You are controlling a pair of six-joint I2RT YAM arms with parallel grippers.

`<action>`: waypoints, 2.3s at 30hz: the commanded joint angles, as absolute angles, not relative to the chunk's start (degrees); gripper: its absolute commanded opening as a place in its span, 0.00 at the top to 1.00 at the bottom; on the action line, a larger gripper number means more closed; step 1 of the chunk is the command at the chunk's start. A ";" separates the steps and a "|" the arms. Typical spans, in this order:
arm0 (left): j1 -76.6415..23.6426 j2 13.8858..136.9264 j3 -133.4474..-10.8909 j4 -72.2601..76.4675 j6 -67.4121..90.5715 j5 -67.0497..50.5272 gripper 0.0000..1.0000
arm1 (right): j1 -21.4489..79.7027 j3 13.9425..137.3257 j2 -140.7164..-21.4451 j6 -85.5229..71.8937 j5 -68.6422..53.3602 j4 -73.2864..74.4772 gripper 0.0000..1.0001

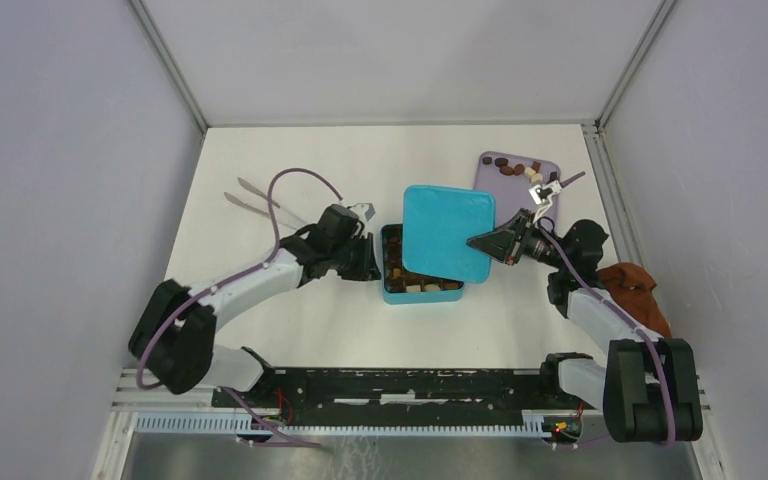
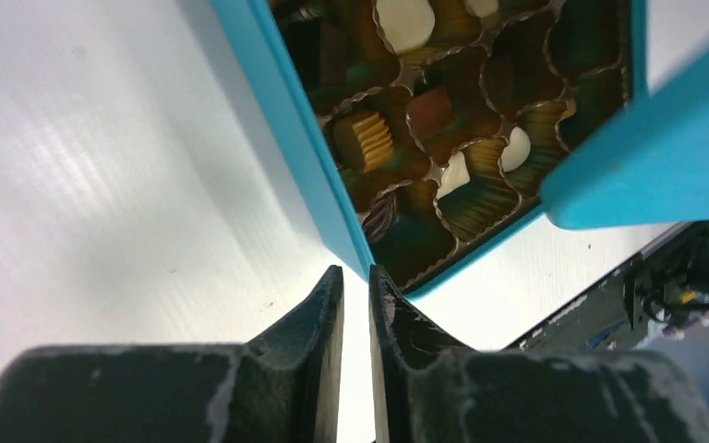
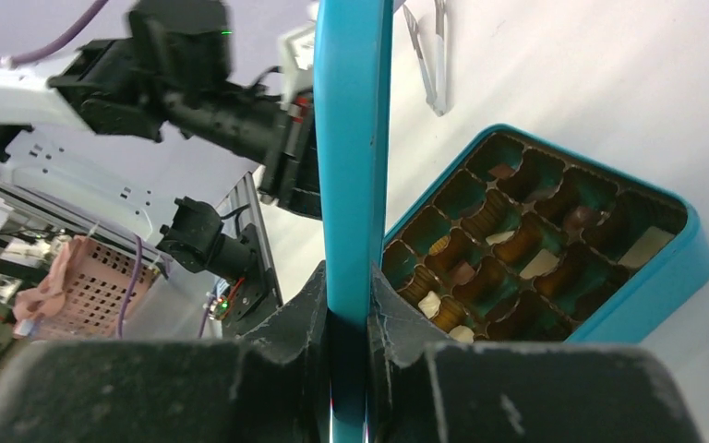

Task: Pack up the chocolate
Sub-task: Pick up the box lid from the center of the board, then close the box lid on the packing box.

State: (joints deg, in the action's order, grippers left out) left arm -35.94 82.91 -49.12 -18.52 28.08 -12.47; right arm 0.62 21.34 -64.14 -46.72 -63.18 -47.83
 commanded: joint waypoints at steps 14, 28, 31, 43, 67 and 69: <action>-36.23 43.45 -35.56 -0.27 31.70 -2.71 0.00 | 5.21 32.51 -80.85 -64.52 -68.11 -56.06 1.00; -35.38 54.03 -31.12 10.68 36.33 -4.07 0.23 | 10.56 31.88 -84.81 -58.52 -64.61 -48.25 1.00; -35.40 53.02 -30.26 9.18 36.21 -4.29 0.23 | 11.20 31.22 -85.51 -59.89 -63.76 -49.37 1.00; -35.52 56.80 -32.16 2.42 37.29 -0.18 0.35 | 11.24 27.25 -86.39 -62.23 -60.03 -52.11 0.97; -37.38 66.96 -35.49 2.20 37.89 -5.48 0.38 | 10.20 28.32 -89.50 -59.11 -59.94 -48.50 0.89; -37.64 67.72 -35.78 2.20 37.88 -5.69 0.38 | 9.91 28.34 -90.09 -58.70 -59.86 -48.22 0.89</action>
State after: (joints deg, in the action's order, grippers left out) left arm -36.99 66.63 -33.01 1.06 36.69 -4.49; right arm 10.70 26.79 -89.12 -59.66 -59.90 -47.18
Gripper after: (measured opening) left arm 0.624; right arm 0.176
